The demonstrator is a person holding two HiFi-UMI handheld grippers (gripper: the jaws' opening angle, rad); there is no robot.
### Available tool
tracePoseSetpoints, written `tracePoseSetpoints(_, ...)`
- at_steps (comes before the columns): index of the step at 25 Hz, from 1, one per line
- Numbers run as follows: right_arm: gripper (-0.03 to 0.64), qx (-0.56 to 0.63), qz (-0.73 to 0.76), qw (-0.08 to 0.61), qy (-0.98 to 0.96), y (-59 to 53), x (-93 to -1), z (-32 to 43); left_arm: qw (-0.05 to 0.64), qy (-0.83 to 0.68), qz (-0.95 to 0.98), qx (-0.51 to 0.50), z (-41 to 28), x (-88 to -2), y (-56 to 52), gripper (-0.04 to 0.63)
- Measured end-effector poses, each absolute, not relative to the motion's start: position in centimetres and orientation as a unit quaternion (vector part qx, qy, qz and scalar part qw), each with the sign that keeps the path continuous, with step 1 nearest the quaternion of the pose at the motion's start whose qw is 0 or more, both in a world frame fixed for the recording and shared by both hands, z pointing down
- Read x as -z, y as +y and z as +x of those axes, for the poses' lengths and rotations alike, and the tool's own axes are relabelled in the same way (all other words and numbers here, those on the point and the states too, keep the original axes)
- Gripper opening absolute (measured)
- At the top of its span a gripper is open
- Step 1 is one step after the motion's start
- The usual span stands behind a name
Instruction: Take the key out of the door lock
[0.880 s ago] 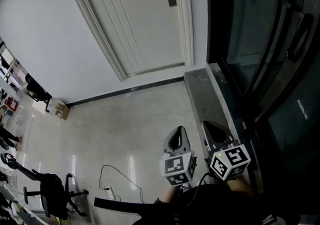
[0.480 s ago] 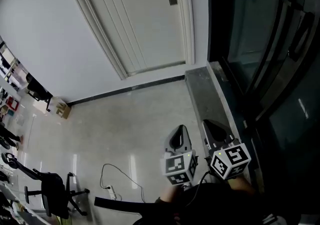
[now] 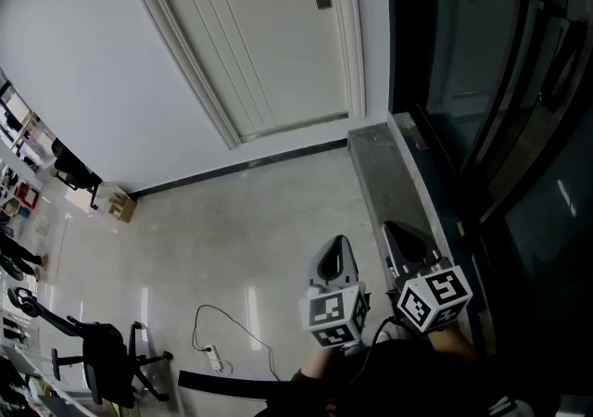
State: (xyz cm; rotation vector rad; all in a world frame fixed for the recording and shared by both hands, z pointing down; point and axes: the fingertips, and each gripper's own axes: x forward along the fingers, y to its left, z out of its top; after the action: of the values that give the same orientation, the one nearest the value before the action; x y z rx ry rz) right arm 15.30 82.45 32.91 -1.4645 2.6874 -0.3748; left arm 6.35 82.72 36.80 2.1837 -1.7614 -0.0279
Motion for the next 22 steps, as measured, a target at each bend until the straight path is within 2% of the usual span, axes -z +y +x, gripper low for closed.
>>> tracePoseSetpoints(8, 0.002, 0.091, -0.485, 0.032, 0.869, 81.3, -33.0, 12.7, 0.165, -0.627, 0.761, 0.019, 2.4, -37.1, 81.2, 0.0)
tracePoseSetpoints(14, 0.002, 0.106, -0.492, 0.022, 0.864, 79.7, -34.6, 11.7, 0.161, -0.617, 0.771, -0.007, 2.1, -38.4, 79.9, -0.001)
tracePoseSetpoints(22, 0.002, 0.104, -0.485, 0.017, 0.868, 73.5, -35.5, 11.6, 0.181, -0.623, 0.761, 0.006, 2.0, -39.6, 73.8, 0.0)
